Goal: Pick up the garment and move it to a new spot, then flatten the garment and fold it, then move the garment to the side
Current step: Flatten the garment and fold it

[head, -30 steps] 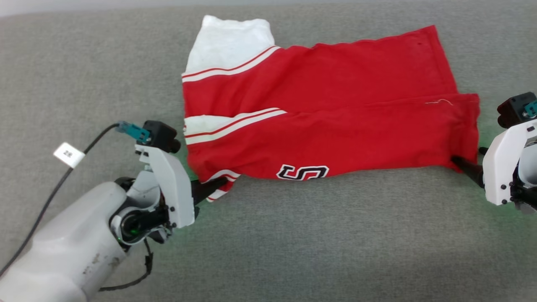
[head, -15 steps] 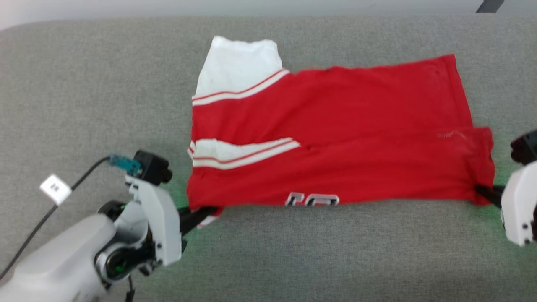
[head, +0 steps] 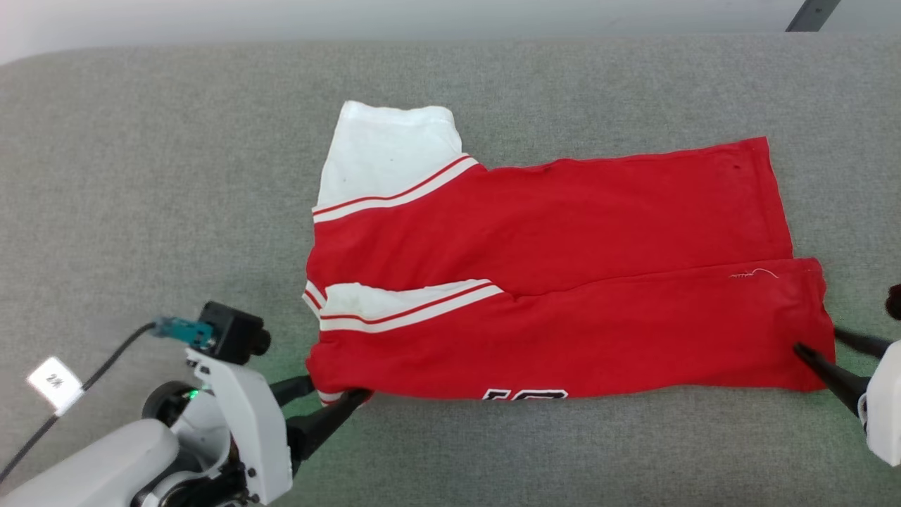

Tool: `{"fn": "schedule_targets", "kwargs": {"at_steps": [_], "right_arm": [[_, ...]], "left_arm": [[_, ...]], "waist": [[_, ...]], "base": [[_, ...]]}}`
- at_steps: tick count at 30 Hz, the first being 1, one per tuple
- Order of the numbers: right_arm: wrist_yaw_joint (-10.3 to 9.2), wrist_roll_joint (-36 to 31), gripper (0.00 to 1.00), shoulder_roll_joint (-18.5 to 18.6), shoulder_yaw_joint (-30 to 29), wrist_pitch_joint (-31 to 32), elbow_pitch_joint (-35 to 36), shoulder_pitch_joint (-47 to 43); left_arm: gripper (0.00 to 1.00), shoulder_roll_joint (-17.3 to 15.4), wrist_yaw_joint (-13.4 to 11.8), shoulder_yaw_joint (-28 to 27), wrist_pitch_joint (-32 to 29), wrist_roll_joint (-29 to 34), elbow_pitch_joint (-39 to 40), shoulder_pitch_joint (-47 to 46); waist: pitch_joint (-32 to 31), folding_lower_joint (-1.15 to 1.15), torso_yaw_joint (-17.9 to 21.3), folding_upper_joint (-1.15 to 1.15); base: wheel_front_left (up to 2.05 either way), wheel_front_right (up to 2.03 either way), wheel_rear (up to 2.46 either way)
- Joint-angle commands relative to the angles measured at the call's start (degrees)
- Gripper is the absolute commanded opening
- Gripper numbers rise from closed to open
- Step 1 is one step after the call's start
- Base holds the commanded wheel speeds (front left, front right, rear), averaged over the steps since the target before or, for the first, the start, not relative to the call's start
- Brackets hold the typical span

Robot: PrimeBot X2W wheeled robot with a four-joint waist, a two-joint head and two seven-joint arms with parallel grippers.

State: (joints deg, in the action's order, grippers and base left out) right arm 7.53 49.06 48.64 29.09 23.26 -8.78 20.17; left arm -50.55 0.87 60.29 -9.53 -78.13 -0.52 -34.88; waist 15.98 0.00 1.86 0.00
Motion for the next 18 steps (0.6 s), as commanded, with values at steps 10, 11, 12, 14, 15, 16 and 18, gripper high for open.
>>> {"fn": "schedule_targets", "kwargs": {"at_steps": [10, 11, 12, 14, 15, 16, 18], "right_arm": [[-0.09, -14.03, 1.0, -10.4, -16.18, -11.76, 6.82, -3.7], [-0.1, -15.05, 1.0, -11.97, -17.08, -13.14, 7.23, -3.4], [-0.09, -16.11, 1.0, -13.24, -17.3, -14.51, 7.86, -2.99], [-0.09, -18.14, 1.0, -15.82, -17.51, -17.16, 8.69, -1.52], [-0.09, -18.83, 1.0, -17.24, -17.36, -18.24, 8.87, -1.1], [-0.09, -19.55, 1.0, -18.48, -17.31, -19.4, 9.0, -0.5], [-0.09, -20.23, 1.0, -20.35, -16.76, -21.12, 9.07, 0.65]], "left_arm": [[1.0, -4.33, -4.07, -5.79, 8.11, 2.28, 1.54, -1.16], [1.0, -3.65, -4.21, -6.57, 9.59, 2.23, 0.94, -1.57], [1.0, -3.02, -4.09, -7.21, 10.69, 1.98, 0.12, -1.68], [1.0, -2.03, -3.68, -8.58, 12.57, 2.9, -2.2, -3.69], [1.0, -1.23, -3.6, -9.26, 13.22, 2.98, -3.7, -4.9], [1.0, -0.13, -3.25, -9.87, 13.52, 2.62, -5.56, -6.13], [1.0, 1.73, -2.69, -10.67, 13.68, 3.1, -9.71, -9.06]], "waist": [[0.27, 0.0, 1.21, 0.0], [0.44, 0.0, 1.55, 0.0], [0.6, 0.0, 1.96, 0.0], [1.02, 0.0, 3.05, 0.0], [1.27, 0.0, 3.71, 0.0], [1.55, 0.0, 4.42, 0.0], [2.33, 0.0, 5.91, 0.0]], "base": [[0.0, 0.0, 0.0], [0.0, 0.0, 0.0], [0.0, 0.0, 0.0], [0.0, 0.0, 0.0], [0.0, 0.0, 0.0], [0.0, 0.0, 0.0], [0.0, 0.0, 0.0]]}}
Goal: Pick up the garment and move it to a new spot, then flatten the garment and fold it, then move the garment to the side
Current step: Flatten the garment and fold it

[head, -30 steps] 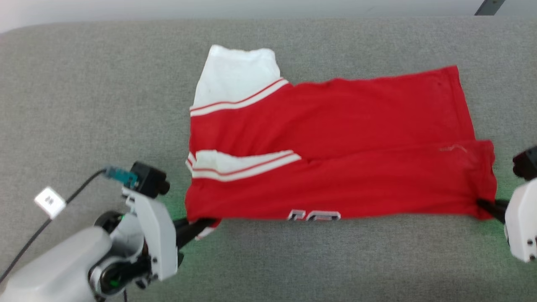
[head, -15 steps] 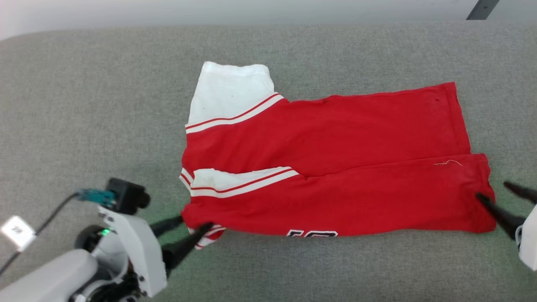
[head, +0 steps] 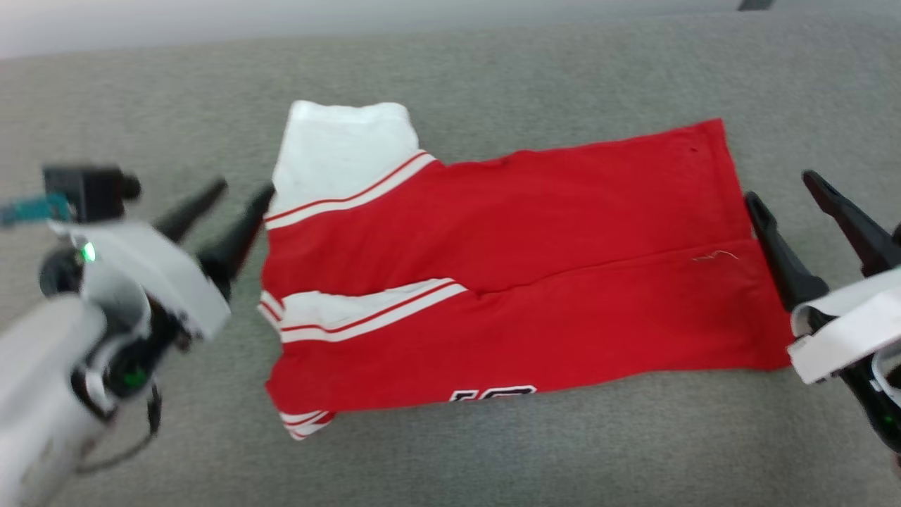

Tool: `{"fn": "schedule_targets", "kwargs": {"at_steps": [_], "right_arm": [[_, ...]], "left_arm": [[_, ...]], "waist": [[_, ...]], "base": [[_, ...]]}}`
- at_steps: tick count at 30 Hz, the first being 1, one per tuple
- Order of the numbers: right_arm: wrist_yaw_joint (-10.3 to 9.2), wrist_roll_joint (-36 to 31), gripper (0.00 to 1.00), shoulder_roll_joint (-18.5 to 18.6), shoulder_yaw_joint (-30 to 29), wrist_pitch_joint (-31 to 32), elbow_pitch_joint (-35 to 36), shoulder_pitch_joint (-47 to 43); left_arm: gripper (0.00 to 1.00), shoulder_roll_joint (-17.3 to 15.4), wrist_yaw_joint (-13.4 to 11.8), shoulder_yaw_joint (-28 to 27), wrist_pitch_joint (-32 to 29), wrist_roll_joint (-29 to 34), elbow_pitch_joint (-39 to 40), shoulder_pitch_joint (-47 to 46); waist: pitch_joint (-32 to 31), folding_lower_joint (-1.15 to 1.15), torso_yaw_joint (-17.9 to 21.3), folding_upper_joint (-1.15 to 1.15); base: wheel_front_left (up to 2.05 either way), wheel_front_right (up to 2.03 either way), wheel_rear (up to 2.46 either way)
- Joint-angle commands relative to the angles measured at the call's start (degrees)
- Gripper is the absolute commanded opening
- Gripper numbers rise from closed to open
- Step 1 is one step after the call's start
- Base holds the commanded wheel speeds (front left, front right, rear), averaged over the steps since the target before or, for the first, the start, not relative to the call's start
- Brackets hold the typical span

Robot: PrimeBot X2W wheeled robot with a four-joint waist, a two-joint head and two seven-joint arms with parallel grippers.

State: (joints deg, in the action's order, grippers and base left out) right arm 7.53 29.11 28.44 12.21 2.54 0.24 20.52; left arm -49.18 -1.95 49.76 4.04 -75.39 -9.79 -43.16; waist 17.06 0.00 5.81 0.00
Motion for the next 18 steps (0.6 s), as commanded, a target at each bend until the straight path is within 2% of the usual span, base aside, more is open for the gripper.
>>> {"fn": "schedule_targets", "kwargs": {"at_steps": [1, 10, 16, 18], "right_arm": [[-0.09, -0.6, 1.0, -1.02, 0.16, -1.3, 0.05, 1.14], [-0.09, -0.23, 1.0, -6.88, 1.14, -8.59, -1.66, 6.17], [-0.09, 0.47, 1.0, -7.69, 2.24, -10.75, -3.93, 7.19], [-0.09, 0.72, 1.0, -7.76, 2.38, -11.2, -4.49, 7.14]], "left_arm": [[1.0, 1.14, 0.33, -0.31, 0.0, 0.89, -2.56, -2.39], [1.0, 7.84, 0.49, -0.43, -3.71, 5.92, -24.73, -18.82], [1.0, 8.87, 1.86, 4.22, -16.72, 7.97, -36.34, -25.11], [1.0, 8.76, 0.16, 4.61, -21.25, 7.43, -40.11, -26.76]], "waist": [[1.74, 0.0, 2.83, 0.0], [5.81, 0.0, 10.59, 0.0], [6.92, 0.0, 13.78, 0.0], [7.22, 0.0, 14.45, 0.0]], "base": [[0.0, 0.0, 0.0], [0.0, 0.0, 0.0], [0.0, 0.0, 0.0], [0.0, 0.0, 0.0]]}}
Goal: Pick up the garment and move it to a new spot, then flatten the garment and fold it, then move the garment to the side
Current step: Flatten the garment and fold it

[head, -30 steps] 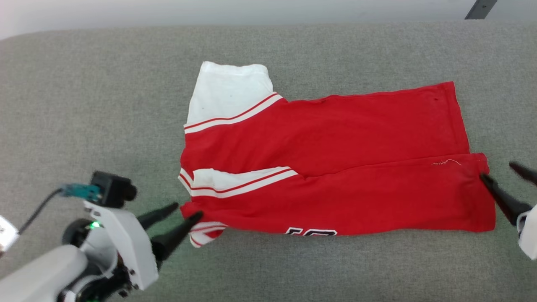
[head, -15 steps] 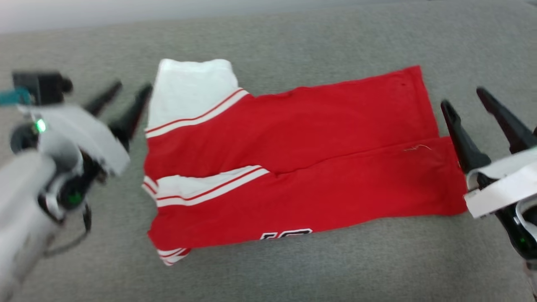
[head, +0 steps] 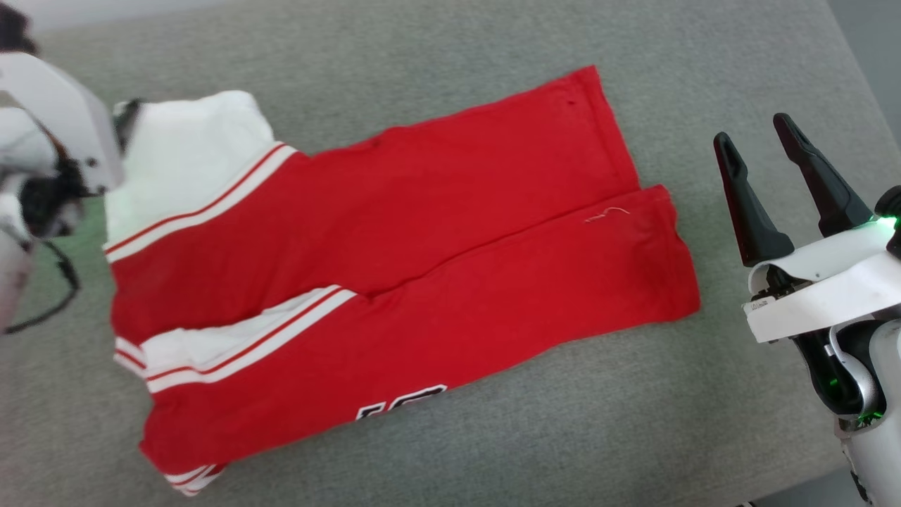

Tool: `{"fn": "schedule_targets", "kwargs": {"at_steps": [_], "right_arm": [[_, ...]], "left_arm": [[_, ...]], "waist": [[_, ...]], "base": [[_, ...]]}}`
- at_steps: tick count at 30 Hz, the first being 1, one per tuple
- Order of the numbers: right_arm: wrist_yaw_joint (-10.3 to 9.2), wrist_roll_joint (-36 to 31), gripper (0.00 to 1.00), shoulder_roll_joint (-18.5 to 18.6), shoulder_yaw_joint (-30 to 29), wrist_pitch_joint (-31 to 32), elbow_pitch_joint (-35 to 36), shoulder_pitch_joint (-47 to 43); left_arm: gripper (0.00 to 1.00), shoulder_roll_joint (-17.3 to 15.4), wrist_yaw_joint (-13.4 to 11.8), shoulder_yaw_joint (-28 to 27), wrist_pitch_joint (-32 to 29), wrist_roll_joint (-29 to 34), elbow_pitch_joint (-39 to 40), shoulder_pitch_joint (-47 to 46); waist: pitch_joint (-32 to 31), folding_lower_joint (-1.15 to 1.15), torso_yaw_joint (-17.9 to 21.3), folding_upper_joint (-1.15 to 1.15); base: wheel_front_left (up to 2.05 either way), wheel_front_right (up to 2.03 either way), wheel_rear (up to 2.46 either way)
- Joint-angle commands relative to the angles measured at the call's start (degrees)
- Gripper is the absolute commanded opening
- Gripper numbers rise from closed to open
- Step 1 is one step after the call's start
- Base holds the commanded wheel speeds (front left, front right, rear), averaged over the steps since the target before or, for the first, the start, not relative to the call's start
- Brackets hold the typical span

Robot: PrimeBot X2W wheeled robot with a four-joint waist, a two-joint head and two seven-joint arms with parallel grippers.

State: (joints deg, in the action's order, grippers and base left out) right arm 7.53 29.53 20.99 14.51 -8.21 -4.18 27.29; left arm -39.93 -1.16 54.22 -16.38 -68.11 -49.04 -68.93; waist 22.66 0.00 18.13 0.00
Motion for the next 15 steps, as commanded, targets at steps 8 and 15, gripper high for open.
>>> {"fn": "schedule_targets", "kwargs": {"at_steps": [8, 15], "right_arm": [[-0.09, 1.43, 1.0, 0.66, 1.49, -0.22, -1.73, 1.38], [-0.09, 4.46, 1.0, 3.85, 6.87, 10.93, -5.8, 9.59]], "left_arm": [[0.46, 2.03, 1.03, 3.01, -17.24, -1.86, -6.87, -2.37], [0.0, 3.76, 3.43, 2.4, -17.08, -2.74, -7.13, -3.92]], "waist": [[2.56, 0.0, 2.72, 0.0], [3.74, 0.0, 1.51, 0.0]], "base": [[0.0, 0.0, 0.0], [0.0, 0.0, 0.0]]}}
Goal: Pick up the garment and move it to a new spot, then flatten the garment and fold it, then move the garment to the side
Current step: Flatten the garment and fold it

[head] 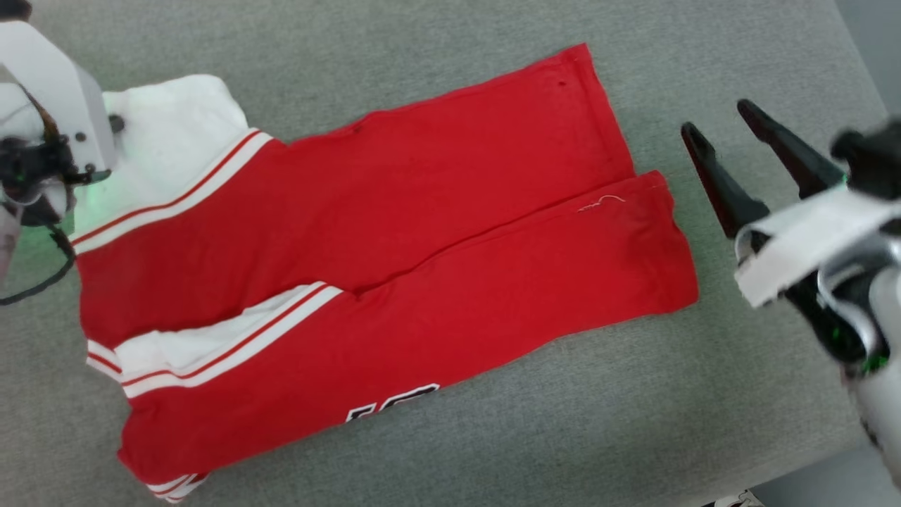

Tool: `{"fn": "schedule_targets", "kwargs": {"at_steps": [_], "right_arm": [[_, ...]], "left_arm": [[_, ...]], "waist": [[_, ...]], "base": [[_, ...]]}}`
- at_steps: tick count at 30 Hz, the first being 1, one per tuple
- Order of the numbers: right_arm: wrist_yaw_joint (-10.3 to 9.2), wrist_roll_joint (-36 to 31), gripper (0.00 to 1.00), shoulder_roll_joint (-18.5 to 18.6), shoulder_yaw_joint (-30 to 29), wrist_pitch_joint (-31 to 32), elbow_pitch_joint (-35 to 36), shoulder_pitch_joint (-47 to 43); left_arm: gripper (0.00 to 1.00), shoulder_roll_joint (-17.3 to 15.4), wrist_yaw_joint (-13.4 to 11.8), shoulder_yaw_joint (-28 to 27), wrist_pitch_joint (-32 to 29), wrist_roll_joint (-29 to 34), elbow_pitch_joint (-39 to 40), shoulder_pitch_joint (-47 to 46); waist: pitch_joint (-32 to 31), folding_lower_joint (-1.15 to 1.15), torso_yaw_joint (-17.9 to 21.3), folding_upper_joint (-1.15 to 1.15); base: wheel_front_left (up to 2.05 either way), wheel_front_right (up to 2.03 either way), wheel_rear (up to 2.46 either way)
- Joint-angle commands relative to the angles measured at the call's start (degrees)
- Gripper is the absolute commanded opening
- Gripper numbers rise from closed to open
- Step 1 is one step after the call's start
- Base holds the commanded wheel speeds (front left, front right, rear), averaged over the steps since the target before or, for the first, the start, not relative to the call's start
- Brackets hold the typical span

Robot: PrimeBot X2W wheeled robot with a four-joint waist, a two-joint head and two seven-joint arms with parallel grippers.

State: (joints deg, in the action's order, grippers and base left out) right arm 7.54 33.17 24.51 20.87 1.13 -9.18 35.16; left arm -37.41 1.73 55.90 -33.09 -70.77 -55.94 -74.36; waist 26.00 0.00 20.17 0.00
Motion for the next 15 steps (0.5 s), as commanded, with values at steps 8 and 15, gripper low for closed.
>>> {"fn": "schedule_targets", "kwargs": {"at_steps": [8, 15], "right_arm": [[-0.1, 5.79, 1.0, 1.42, 7.29, 22.1, -15.22, 19.06], [-0.1, 6.31, 1.0, 0.73, 12.13, 29.14, -27.35, 28.57]], "left_arm": [[0.0, 5.65, 2.66, 0.23, 2.58, -0.43, 1.0, -0.15], [0.0, 8.15, 3.77, 0.82, 3.6, 0.34, 1.42, -1.76]], "waist": [[2.59, 0.0, -5.28, 0.0], [4.29, 0.0, -9.3, 0.0]], "base": [[0.0, 0.0, 0.0], [0.0, 0.0, 0.0]]}}
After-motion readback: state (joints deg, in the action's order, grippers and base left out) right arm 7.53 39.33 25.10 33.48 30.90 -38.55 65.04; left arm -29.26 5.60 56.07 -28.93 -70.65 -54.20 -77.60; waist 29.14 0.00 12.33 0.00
